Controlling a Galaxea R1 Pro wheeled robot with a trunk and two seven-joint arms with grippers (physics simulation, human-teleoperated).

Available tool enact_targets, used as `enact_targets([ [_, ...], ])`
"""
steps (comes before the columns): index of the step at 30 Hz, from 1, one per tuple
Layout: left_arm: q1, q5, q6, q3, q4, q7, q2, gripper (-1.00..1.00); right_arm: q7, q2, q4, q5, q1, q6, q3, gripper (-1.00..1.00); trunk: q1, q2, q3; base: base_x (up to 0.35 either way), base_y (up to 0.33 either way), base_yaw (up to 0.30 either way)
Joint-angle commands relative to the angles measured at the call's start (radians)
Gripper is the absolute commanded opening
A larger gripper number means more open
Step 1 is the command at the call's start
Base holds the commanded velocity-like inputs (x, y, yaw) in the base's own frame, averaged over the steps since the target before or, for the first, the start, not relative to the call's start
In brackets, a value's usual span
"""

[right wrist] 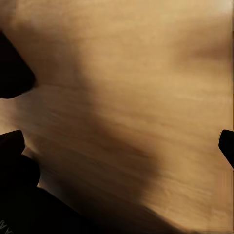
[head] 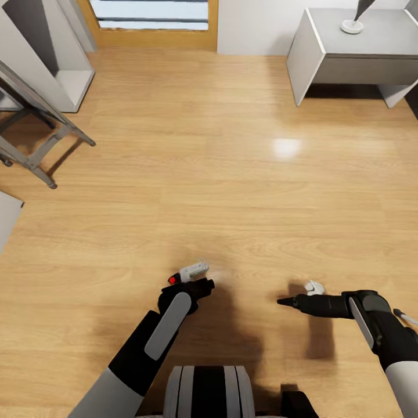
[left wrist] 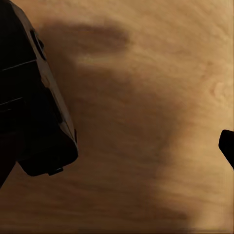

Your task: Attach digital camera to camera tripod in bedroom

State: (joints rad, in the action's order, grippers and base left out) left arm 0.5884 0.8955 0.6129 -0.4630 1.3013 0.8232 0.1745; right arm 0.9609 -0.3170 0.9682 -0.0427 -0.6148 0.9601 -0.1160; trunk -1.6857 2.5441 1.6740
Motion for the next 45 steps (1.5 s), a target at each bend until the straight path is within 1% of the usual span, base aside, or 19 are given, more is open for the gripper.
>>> enact_targets([
  [1, 0.001, 0.009, 0.001, -0.003, 0.001, 0.011, 0.000, 1.00, 0.006, -0.003, 0.001, -0.004, 0.000, 0.008, -0.001, 1.00, 0.000, 0.001, 0.005, 0.000, 0.000, 0.000],
  [3, 0.001, 0.011, 0.000, -0.005, 0.002, 0.013, 0.000, 1.00, 0.015, -0.007, 0.002, -0.004, 0.000, 0.009, -0.001, 1.00, -0.001, 0.001, 0.012, 0.000, 0.000, 0.000],
  [10, 0.001, 0.016, -0.002, -0.009, -0.004, 0.017, 0.000, 1.00, 0.026, -0.013, 0.003, -0.003, 0.000, 0.006, -0.001, 1.00, -0.001, 0.001, 0.012, 0.000, 0.000, 0.000],
  [14, 0.001, 0.017, -0.004, -0.009, -0.026, 0.019, 0.000, 1.00, 0.025, -0.013, 0.003, -0.002, 0.000, 0.005, 0.000, 1.00, -0.001, 0.001, 0.012, 0.000, 0.000, 0.000],
  [17, 0.001, 0.016, -0.016, -0.009, -0.058, 0.024, 0.000, 1.00, 0.023, -0.013, 0.003, -0.002, 0.000, 0.005, 0.000, 1.00, -0.001, 0.001, 0.012, 0.000, 0.000, 0.000],
  [21, 0.001, 0.016, -0.066, -0.009, -0.116, 0.029, 0.000, 1.00, 0.021, -0.012, 0.002, -0.002, 0.000, 0.004, 0.001, 1.00, -0.001, 0.001, 0.012, 0.000, 0.000, 0.000],
  [24, 0.001, 0.017, -0.126, -0.009, -0.163, 0.032, 0.000, 1.00, 0.019, -0.011, 0.001, -0.001, 0.000, 0.004, 0.001, 1.00, -0.001, 0.001, 0.012, 0.000, 0.000, 0.000],
  [25, 0.001, 0.017, -0.164, -0.009, -0.193, 0.033, 0.000, 1.00, 0.018, -0.010, 0.000, -0.001, 0.000, 0.003, 0.001, 1.00, -0.001, 0.001, 0.012, 0.000, 0.000, 0.000],
  [29, 0.001, 0.018, -0.221, -0.009, -0.244, 0.035, 0.000, 1.00, 0.017, -0.010, -0.001, -0.001, 0.000, 0.003, 0.001, 1.00, -0.001, 0.001, 0.012, 0.000, 0.000, 0.000],
  [32, 0.001, 0.023, -0.244, -0.009, -0.270, 0.035, 0.000, 1.00, 0.017, -0.010, -0.002, -0.001, 0.000, 0.003, 0.001, 1.00, -0.001, 0.001, 0.012, 0.000, 0.000, 0.000],
  [35, 0.001, 0.036, -0.256, -0.009, -0.285, 0.036, 0.000, 1.00, 0.016, -0.009, -0.002, 0.000, 0.000, 0.002, 0.002, 1.00, -0.001, 0.001, 0.012, 0.000, 0.000, 0.000],
  [42, 0.001, 0.078, -0.268, -0.009, -0.303, 0.036, 0.000, 1.00, 0.011, -0.008, -0.003, -0.001, 0.001, 0.002, 0.002, 1.00, -0.001, 0.001, 0.012, 0.000, 0.000, 0.000],
  [45, 0.001, 0.087, -0.270, -0.008, -0.307, 0.036, 0.000, 1.00, 0.009, -0.007, -0.004, -0.001, 0.001, 0.002, 0.002, 1.00, -0.001, 0.001, 0.012, 0.000, 0.000, 0.000],
])
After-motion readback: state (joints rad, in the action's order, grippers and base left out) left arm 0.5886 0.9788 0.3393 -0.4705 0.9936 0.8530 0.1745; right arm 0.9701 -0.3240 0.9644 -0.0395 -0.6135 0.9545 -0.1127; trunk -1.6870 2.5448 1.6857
